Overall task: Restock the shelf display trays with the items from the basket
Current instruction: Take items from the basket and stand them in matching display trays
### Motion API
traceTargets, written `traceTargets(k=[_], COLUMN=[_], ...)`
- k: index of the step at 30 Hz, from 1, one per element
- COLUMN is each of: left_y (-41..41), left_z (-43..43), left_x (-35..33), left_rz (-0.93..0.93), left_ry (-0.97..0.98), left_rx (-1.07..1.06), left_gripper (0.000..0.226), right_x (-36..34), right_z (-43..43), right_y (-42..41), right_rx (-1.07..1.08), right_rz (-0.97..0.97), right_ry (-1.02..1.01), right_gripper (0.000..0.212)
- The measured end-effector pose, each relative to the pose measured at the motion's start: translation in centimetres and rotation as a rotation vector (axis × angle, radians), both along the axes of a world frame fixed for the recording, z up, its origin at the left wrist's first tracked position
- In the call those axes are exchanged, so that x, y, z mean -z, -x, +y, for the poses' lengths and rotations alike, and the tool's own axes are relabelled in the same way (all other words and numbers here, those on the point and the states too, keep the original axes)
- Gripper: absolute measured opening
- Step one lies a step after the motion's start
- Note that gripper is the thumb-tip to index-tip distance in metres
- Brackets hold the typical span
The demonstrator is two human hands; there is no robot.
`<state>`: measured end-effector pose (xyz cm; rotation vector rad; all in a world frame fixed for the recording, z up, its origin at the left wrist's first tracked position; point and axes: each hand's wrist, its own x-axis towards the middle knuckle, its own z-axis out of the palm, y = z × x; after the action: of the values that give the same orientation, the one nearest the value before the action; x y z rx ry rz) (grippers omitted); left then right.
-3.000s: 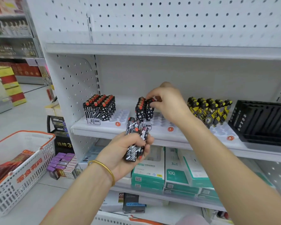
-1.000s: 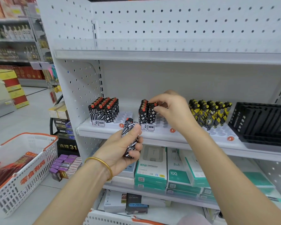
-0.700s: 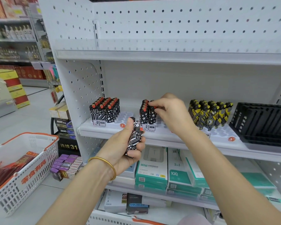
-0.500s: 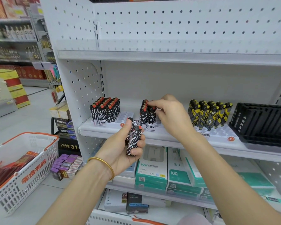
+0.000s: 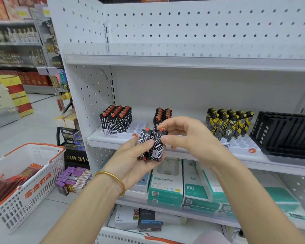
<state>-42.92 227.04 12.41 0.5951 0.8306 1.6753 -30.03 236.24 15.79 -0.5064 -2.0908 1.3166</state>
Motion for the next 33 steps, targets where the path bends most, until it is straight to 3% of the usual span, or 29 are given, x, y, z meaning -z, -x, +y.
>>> traceTargets(k=[11,19,23,26,29,33], left_y=[0.2,1.5,2.9,3.5,3.8,4.2], left_z=[-0.6,-1.4,-1.5,-1.7,-1.9,-2.2], left_x=[-0.2,-0.8,-1.0,-0.9,-0.8,-0.5], left_rz=[0.095,0.084,0.111,0.122,0.093,0.085], left_ry=[0.03,0.029,0.061,0.1,0.111,0.092], left_rx=[0.038,-0.063,-0.16,-0.19,-0.196,-0.148], left_gripper=[0.045,0.022,0.021,0.008,0.013,0.019], right_x=[0.1,-1.9,-3.9,-5.5,-6.1,-5.5], right_z=[0.6,0.0,0.5,2.1,3.9,5.2], right_y=[-0.2,1.6,4.8,7.9,10.7,13.1], right_rx=[-0.031,-0.135,0.116,0.302,0.3,0.286], right_rz=[0.078,0.047,0.09,-0.097,-0.364,-0.473], right_ry=[0.09,0.073,-0.147,-0.399,-0.474,-0.553], right_gripper=[0.027,0.018,0.009,0.015,0.023,0.022])
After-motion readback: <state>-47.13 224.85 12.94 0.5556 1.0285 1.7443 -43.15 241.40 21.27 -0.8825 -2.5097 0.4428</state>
